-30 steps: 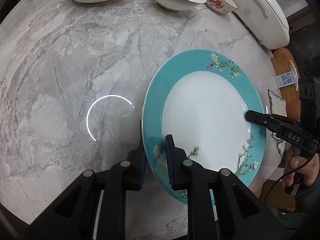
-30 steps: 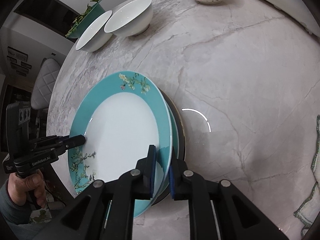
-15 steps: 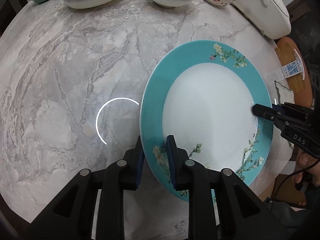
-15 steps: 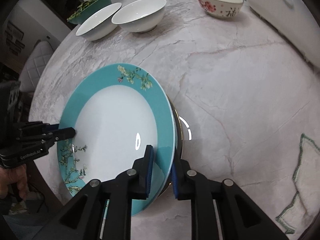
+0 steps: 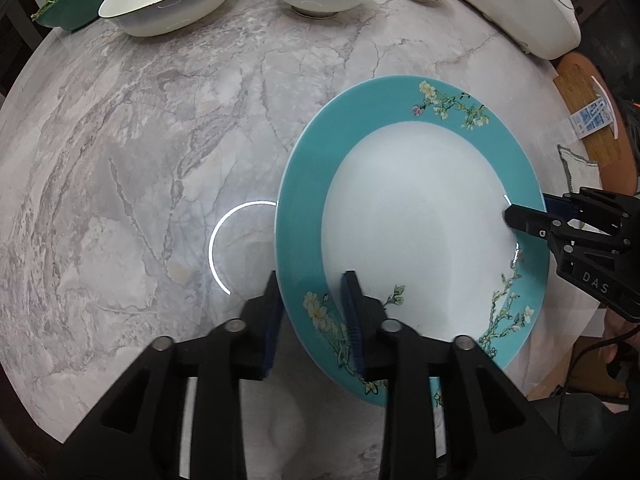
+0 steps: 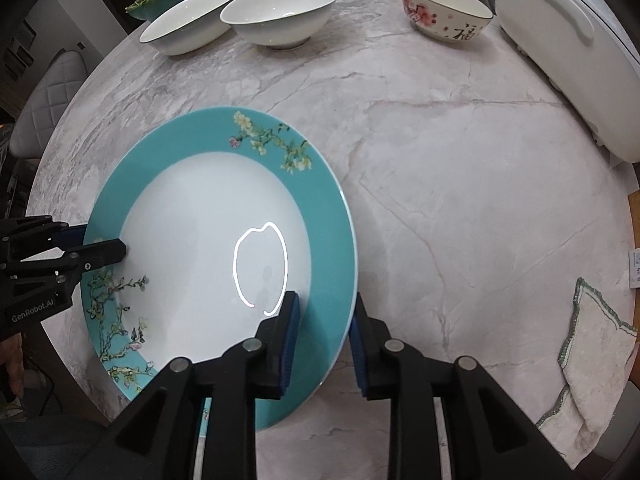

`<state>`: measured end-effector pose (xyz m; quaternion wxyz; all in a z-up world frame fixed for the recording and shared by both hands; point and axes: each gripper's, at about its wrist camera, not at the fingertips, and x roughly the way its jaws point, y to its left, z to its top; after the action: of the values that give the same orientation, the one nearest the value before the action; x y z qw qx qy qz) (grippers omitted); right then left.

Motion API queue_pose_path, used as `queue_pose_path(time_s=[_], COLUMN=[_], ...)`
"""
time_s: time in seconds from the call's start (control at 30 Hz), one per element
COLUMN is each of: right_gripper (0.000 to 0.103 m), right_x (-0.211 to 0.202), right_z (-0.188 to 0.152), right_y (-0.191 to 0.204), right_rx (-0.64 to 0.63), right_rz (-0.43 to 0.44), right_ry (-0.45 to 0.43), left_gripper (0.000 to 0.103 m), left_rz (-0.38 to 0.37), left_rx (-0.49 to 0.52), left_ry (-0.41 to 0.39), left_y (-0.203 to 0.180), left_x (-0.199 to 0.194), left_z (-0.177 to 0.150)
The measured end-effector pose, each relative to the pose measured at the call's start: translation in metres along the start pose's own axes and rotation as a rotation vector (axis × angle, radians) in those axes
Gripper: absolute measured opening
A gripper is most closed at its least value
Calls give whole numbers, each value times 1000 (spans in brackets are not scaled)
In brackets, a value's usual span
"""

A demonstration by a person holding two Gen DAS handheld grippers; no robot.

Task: Organize plates and bowls
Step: 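Open both tools and pull them back from the plate stack, then move both tools to the large white bowl and grip its rim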

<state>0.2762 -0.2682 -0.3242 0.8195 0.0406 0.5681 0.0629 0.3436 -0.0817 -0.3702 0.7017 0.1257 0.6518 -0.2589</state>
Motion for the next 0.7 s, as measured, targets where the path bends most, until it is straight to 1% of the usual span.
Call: queue_pose_path(time_s=[0.07,0.1,0.17,0.2,0.27,0.33,0.37,0.43,0.5,0.53,0.6,0.63,0.67,0.7], right_gripper=[35,38,48,50,60,64,64,64,64,64,64,64,64,64], right_x=[1,0,-4,-6,-14,-27,-34,-52,-71,-82,-99,-107,-112,-115], right_z=[-1,-2,-3,-3,-3,-2,1,12,33,49,83,108,126,154], right_y=[-2,-3,-8,-10,-18,-32,-38,-52,-60,-60,-54,-49,-44,-37], right_rx=[12,16,34,40,51,78,91,111,107,89,43,26,21,10], right_rz=[17,20,30,33,50,68,84,129,169,193,257,315,348,388], right_ry=[0,-4,-18,-24,-37,-63,-79,-122,-173,-207,-252,-273,-284,-285], left_gripper=[75,75,76,78,78,78,78,79,79,79,79,79,79,79], left_rz=[4,6,7,11,6,-6,-12,-17,1,11,24,27,22,24], left_rx=[-5,-6,-12,-19,-46,-79,-101,-159,-217,-239,-285,-295,-304,-311], left_ry=[-13,-31,-54,-61,-73,-84,-93,-129,-181,-201,-239,-263,-280,-289], left_y=[-3,-5,-7,-7,-4,3,10,36,64,78,115,131,148,164], left_x=[0,-2,-8,-12,-21,-34,-42,-61,-82,-90,-105,-112,-117,-120], left_z=[-1,-1,0,1,1,1,2,5,16,23,48,60,75,93])
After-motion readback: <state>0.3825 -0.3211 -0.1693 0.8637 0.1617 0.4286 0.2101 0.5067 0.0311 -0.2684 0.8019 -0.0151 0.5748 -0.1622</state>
